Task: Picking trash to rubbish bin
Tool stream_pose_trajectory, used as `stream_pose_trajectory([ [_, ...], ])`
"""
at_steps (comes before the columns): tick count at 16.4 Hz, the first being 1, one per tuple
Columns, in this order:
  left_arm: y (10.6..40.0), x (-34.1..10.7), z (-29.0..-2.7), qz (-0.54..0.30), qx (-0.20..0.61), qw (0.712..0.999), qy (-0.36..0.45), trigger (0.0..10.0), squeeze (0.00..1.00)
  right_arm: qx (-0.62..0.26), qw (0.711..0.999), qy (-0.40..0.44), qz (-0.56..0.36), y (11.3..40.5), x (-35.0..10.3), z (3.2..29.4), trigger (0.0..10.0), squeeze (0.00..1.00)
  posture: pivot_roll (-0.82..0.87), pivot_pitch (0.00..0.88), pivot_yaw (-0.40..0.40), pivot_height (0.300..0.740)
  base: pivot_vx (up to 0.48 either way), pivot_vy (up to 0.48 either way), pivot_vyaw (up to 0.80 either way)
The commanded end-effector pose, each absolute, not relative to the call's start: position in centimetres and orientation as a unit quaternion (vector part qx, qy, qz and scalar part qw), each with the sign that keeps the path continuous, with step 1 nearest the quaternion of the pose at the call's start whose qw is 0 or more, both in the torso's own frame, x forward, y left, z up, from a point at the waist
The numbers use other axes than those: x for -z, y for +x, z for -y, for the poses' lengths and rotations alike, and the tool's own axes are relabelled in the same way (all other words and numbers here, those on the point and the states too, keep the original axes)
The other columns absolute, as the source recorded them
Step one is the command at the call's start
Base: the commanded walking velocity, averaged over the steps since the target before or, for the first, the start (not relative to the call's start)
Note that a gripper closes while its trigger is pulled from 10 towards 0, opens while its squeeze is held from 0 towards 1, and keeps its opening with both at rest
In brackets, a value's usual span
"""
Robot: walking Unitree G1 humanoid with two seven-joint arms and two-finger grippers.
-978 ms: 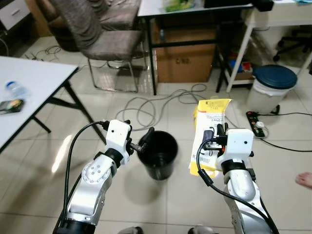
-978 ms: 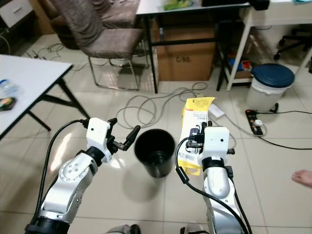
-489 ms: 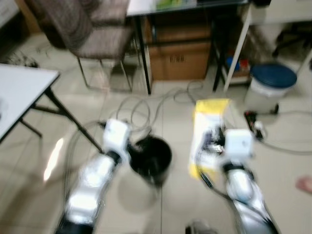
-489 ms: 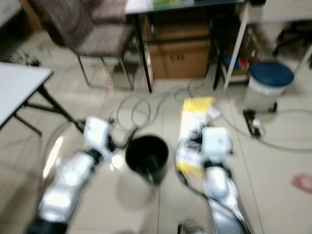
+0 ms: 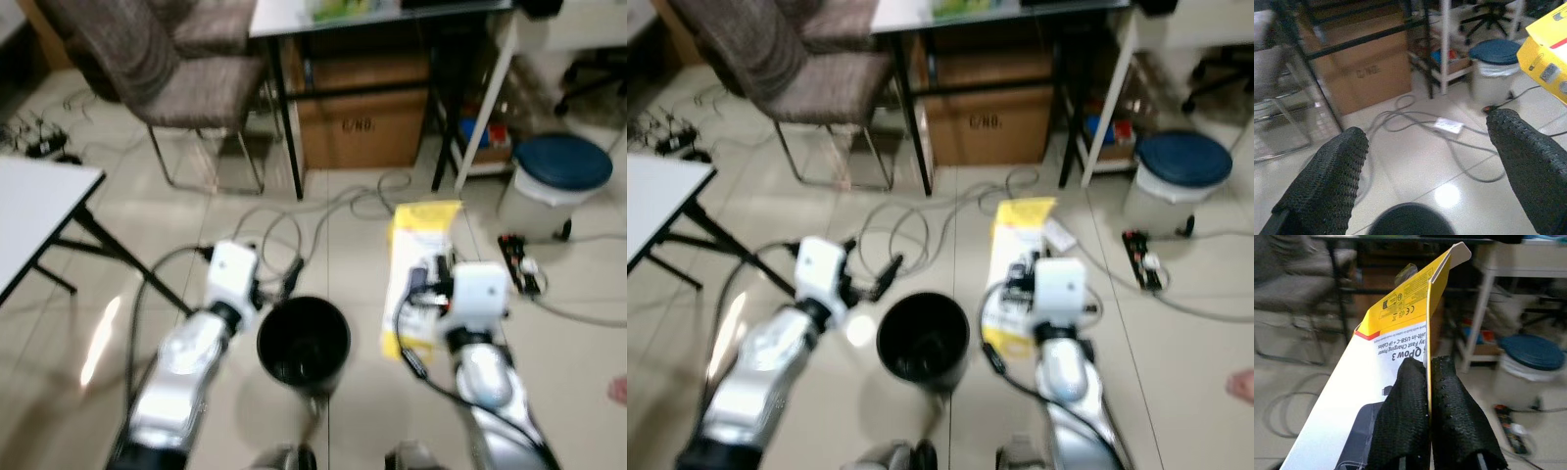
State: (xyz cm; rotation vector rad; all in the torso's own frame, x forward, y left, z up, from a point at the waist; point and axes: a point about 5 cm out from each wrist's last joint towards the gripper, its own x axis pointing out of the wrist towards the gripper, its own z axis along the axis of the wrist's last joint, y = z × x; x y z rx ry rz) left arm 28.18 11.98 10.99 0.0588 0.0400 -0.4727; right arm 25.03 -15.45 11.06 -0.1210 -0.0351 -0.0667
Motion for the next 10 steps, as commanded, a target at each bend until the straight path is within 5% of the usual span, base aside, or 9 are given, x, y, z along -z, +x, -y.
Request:
stream_pose_trajectory([
  [1, 28.01, -10.63, -12.77, -0.033, 0.223, 0.974, 0.037, 10.0, 0.0, 0.019, 0.998, -0.061, 0.031, 25.0, -11.53, 14.81, 10.0, 0.0, -0.05, 0.174, 0.108, 0.74, 0.0, 0.0, 0.41],
  [8, 28.16, -10.88, -12.66, -0.031, 0.223, 0.974, 0.037, 10.0, 0.0, 0.018, 0.997, -0.065, 0.03, 25.18, -11.49, 14.61, 10.0, 0.0, -0.05, 0.167, 0.11, 0.74, 0.0, 0.0, 0.74],
  [10, 28.18, -10.94, -12.7, -0.03, 0.223, 0.974, 0.039, 10.0, 0.0, 0.026, 0.998, -0.059, 0.027, 25.3, -11.4, 14.7, 10.0, 0.0, -0.04, 0.166, 0.112, 0.74, 0.0, 0.0, 0.0],
])
